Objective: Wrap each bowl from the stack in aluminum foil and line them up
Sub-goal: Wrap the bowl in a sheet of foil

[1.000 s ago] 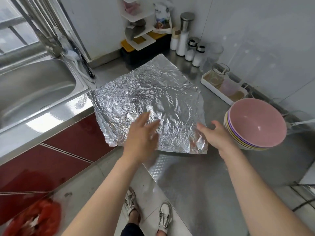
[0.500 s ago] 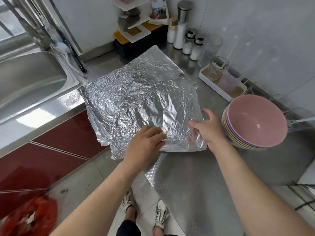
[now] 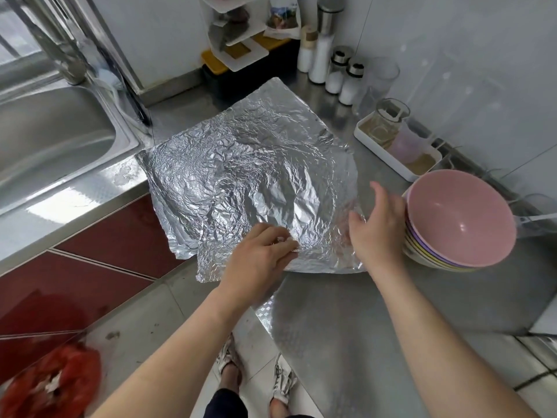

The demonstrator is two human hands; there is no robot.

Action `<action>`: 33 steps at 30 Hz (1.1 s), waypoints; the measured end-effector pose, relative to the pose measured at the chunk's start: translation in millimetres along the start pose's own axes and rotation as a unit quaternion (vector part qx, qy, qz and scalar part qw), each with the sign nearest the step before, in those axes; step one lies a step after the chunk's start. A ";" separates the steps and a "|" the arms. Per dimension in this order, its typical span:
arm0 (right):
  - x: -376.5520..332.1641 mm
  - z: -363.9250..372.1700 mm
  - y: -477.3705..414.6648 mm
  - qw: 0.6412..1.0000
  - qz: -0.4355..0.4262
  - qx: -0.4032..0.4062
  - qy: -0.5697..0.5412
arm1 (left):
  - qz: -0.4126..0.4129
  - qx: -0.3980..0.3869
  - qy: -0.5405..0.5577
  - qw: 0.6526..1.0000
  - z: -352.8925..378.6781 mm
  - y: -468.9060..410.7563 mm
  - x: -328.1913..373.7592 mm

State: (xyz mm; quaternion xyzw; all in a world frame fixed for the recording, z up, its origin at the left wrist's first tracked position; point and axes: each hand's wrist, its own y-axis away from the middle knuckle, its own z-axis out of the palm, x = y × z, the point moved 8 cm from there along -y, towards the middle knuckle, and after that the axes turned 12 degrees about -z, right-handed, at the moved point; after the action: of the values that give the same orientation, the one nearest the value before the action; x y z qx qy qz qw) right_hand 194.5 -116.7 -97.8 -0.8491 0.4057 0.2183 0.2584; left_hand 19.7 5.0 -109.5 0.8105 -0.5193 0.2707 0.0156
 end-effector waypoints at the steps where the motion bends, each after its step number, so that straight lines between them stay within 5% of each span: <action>1: -26.3 -6.9 0.8 0.992 -0.114 0.024 0.041 | 0.001 0.002 -0.001 1.000 -0.6 -1.0 0.6; 4: -80.0 10.5 21.2 0.938 -0.339 -0.072 0.008 | -0.007 0.008 -0.023 1.000 -2.2 -5.1 0.5; 6: -87.3 29.3 40.6 0.903 -0.398 -0.162 -0.004 | -0.021 0.001 -0.014 1.000 -3.1 -5.8 -2.6; 23: -78.5 46.5 54.6 0.839 -0.518 -0.125 0.112 | 0.092 -0.030 -0.032 0.995 -13.4 -5.2 -5.8; 33: -61.7 26.4 54.3 0.845 -0.505 -0.152 0.090 | 0.126 -0.026 -0.020 0.992 2.1 -3.1 21.0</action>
State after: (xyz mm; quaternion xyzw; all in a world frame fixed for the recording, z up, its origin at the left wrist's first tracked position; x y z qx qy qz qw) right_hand 111.2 -94.1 -96.5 -0.9812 -0.0962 0.0389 0.1628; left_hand 29.8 -11.7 -100.9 0.7433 -0.6242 0.2406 -0.0079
